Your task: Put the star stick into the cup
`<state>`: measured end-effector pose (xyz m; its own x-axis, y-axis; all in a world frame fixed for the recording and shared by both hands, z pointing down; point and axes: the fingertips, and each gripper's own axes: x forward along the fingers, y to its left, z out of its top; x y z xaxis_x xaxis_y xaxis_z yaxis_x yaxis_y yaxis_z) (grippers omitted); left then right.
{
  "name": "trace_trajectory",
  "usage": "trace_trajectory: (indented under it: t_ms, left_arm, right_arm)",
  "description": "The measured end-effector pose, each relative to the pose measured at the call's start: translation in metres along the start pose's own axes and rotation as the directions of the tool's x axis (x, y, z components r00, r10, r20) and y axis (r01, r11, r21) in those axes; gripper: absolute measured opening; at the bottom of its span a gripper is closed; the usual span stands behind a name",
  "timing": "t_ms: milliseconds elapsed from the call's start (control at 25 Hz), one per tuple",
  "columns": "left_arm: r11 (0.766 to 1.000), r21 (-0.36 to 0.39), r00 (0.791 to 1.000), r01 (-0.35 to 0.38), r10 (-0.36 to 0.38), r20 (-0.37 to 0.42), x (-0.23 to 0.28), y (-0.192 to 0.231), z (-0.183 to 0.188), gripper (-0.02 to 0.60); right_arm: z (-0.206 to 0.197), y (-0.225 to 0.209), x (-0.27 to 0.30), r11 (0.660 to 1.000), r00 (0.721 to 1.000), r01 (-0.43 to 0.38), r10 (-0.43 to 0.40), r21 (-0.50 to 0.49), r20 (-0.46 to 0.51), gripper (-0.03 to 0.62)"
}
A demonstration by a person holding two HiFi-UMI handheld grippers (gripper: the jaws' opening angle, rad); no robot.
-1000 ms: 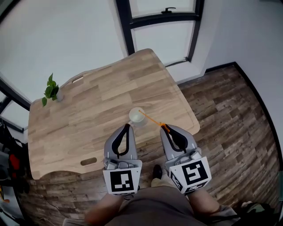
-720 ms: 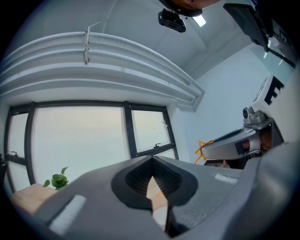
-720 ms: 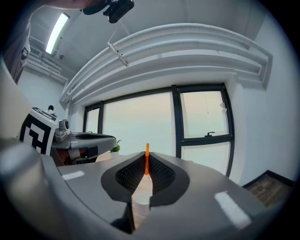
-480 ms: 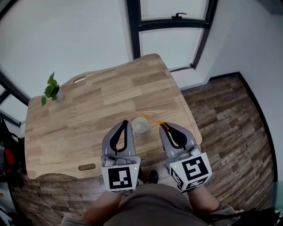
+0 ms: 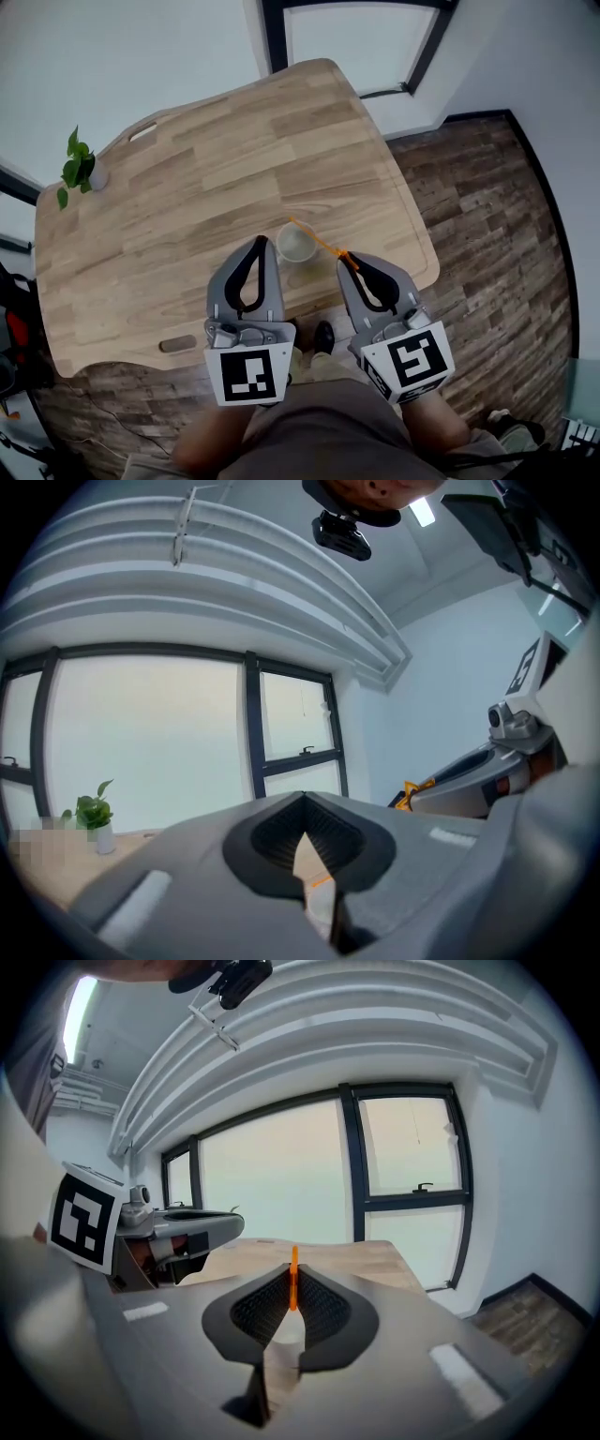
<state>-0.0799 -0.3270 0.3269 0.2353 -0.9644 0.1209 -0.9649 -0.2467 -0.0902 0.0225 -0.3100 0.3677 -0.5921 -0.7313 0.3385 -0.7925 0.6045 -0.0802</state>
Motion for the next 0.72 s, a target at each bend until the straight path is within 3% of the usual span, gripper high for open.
trace_trajectory:
  t_ms: [320,720]
  left_arm:
    - [0.999,-0.016,0.996,0.033,-0.034,-0.079,0.013,0.005,-0.037,0.0]
    - [1.0,0.012,1.0,0.021,-0.021,0.007,0.001,-0.003,0.0,0.0]
  right_arm:
    - [-0.004,0.003,0.004,1.0,1.0,-0.001,0.0,0.018,0.027,0.046]
    - [0.007,0.012,-0.023,1.0,0.998,-0.006,0.007,-0.005,0.069,0.046]
